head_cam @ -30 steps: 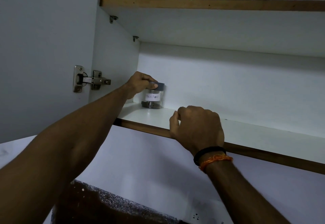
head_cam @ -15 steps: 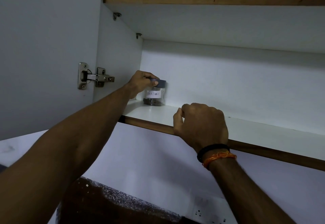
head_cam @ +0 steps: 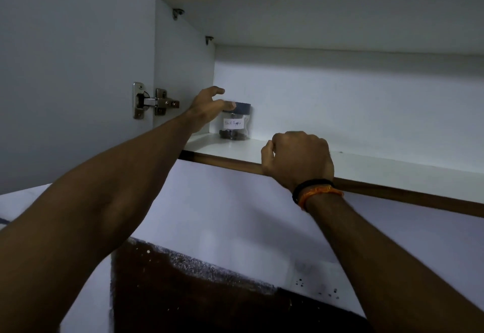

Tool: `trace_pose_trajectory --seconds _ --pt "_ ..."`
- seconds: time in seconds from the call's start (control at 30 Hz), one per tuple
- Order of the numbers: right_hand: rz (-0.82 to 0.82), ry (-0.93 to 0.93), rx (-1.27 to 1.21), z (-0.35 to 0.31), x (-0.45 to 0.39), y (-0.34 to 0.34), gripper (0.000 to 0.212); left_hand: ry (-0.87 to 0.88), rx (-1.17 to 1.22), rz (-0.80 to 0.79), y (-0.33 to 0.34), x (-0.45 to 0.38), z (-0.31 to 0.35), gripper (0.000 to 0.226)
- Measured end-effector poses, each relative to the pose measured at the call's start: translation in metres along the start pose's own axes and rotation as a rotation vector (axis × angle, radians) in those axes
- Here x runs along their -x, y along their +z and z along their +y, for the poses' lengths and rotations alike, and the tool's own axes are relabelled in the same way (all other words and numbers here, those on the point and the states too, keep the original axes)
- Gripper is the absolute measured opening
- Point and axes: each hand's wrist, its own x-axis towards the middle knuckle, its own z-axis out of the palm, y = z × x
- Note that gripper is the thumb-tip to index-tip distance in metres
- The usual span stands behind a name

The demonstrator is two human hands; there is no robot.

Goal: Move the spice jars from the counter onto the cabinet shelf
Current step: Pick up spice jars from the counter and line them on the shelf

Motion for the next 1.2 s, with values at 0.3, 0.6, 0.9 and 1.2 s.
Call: trace_pose_trajectory --seconds 0.3,0.6,0.9,1.2 --pt "-0.067 -0.07 0.022 0.004 0.011 -0.002 0.045 0.113 -0.359 -0.167 -0.001 0.068 0.048 0.052" --pt "-0.059 -0.085 0.026 0.005 0.064 -0.004 0.039 0.2 -0.399 -0.237 -0.002 0.151 0.076 0.061" --pt "-0.061 -0.111 -0.038 -0.004 0.128 -0.017 0.07 0.408 -0.49 -0.131 0.008 0.251 0.056 0.047" --pt "-0.41 -0.031 -0.19 -0.016 0.22 0.025 0.067 0.281 -0.576 -0.196 0.055 0.332 -0.005 0.052"
